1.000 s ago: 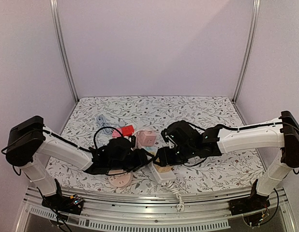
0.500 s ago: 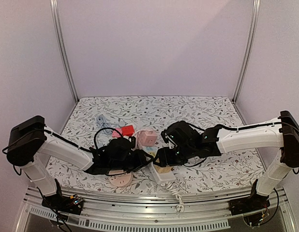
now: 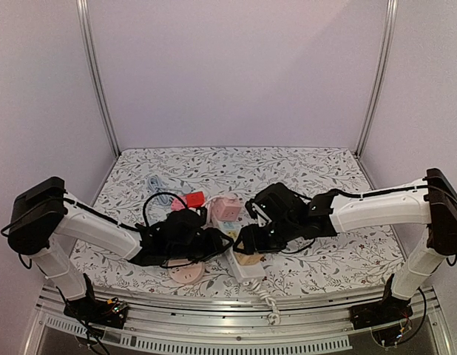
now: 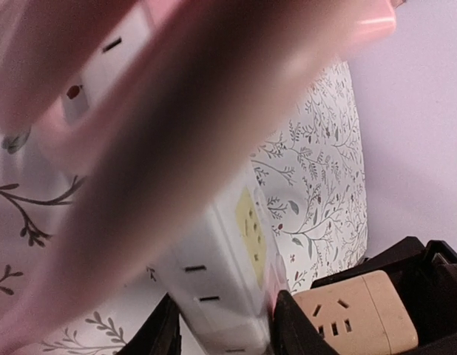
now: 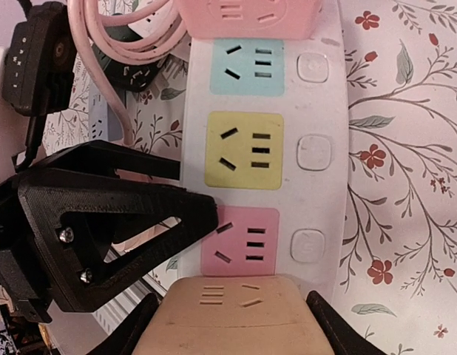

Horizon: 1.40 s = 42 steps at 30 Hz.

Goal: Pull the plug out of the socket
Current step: Remove the plug from the socket.

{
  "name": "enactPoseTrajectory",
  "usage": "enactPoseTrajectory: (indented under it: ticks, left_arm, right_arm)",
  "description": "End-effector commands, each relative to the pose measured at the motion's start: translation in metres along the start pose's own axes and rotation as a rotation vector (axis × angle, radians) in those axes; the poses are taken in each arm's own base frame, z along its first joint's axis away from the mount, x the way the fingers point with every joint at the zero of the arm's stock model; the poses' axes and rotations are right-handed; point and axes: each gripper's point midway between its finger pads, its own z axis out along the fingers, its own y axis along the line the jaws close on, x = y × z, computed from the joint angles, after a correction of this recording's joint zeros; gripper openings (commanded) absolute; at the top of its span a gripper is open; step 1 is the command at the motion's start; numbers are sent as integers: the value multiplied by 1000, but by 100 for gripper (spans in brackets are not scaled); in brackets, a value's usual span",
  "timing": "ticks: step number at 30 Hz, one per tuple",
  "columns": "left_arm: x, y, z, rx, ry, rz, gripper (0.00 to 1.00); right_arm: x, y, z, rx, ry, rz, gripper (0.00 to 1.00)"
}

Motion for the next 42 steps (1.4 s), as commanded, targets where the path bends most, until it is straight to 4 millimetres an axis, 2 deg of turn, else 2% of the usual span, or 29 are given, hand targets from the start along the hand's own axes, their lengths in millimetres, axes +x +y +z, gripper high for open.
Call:
enactPoseTrajectory:
  ticks: [1, 7, 12, 16, 22, 28, 33, 42]
  left_arm:
    - [0, 3, -5, -37, -4, 113, 38]
    - [-1, 4, -7, -45, -4, 119, 38]
    - [0, 1, -8, -28, 3, 128, 37]
    - [0, 0, -9, -23, 3, 146, 37]
    - [1, -3, -10, -17, 13, 168, 37]
    - [5, 10, -7, -45, 23, 150, 44]
    - [12, 18, -2, -55, 43, 131, 56]
    - [15, 16, 2, -21, 48, 94, 74]
  right_arm:
    - [-23, 39, -14, -45, -110, -98, 11]
    - [-17, 47, -17, 81, -143, -187, 11]
    - [-10, 45, -6, 130, -117, -187, 8]
    - [-13, 35, -10, 184, -132, -162, 8]
    - [-20, 41, -16, 141, -140, -143, 9]
    - [-20, 40, -8, 23, -79, -85, 9]
    - [-19, 39, -9, 21, -75, -90, 9]
    - [-25, 61, -21, -103, -114, -49, 9]
